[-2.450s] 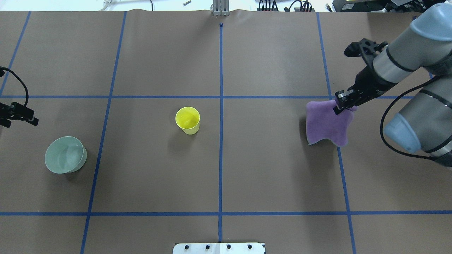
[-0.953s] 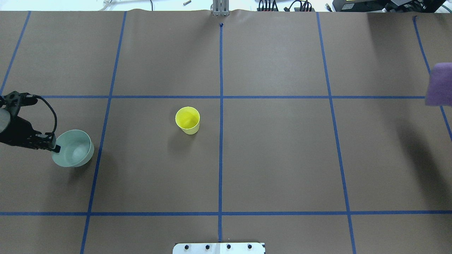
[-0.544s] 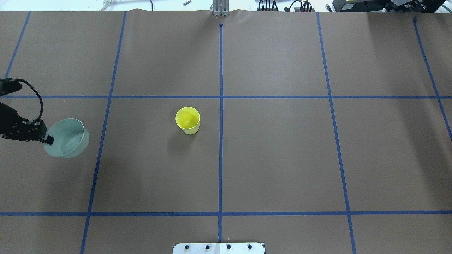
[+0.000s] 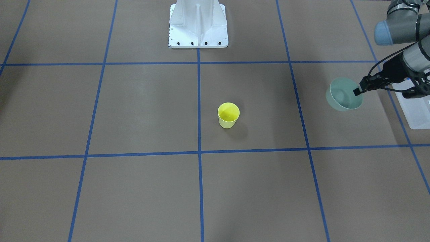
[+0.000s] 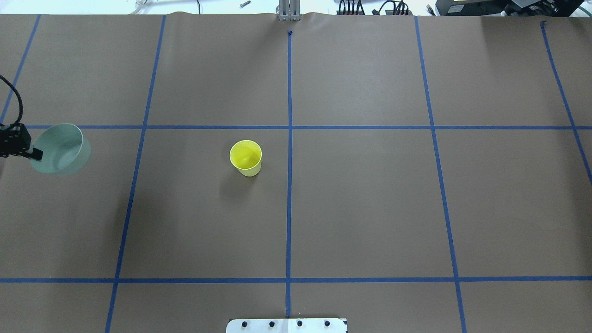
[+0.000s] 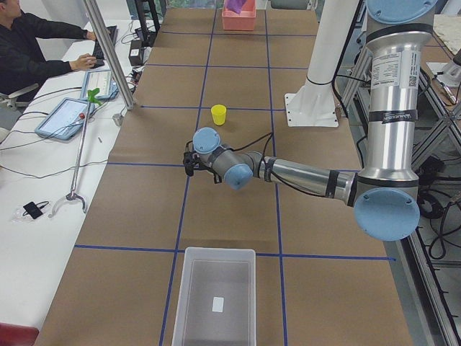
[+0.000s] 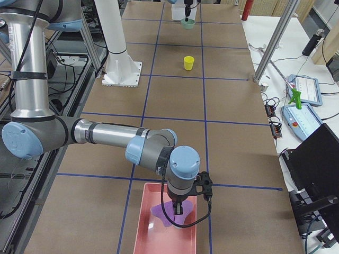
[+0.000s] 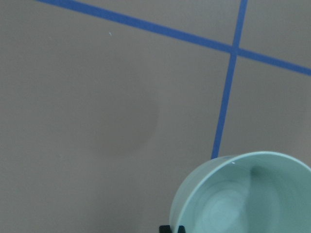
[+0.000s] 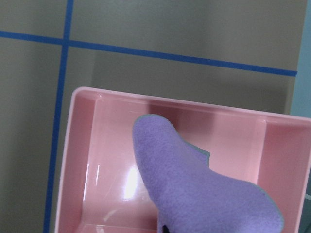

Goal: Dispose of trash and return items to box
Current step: 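Carry the cloth to the pink bin while the left gripper lifts the bowl, then lower the pale green bowl into the clear bin and release with the left gripper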

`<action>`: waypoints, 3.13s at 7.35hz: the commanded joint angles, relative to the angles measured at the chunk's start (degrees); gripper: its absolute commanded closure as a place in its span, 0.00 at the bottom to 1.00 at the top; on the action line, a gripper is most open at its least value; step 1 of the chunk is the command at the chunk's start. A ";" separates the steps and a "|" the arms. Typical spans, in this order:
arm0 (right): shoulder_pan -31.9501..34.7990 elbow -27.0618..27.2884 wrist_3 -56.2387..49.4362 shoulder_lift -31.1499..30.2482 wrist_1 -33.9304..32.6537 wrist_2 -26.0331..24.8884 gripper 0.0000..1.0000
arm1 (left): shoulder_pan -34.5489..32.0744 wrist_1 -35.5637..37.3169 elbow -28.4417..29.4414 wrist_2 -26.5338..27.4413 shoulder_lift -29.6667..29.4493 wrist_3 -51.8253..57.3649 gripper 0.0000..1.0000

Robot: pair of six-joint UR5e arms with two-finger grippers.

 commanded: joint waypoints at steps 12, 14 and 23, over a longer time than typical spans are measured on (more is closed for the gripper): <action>-1.53 8.20 9.68 -2.96 6.55 10.42 0.00 | -31.76 20.78 27.82 2.25 -2.36 55.71 1.00; -1.88 8.20 10.13 -2.96 6.55 10.95 0.00 | -31.67 20.68 27.48 5.33 -0.07 55.63 1.00; -3.03 8.20 11.89 -2.96 6.82 11.57 0.00 | -31.93 4.78 34.96 11.75 0.21 45.87 0.02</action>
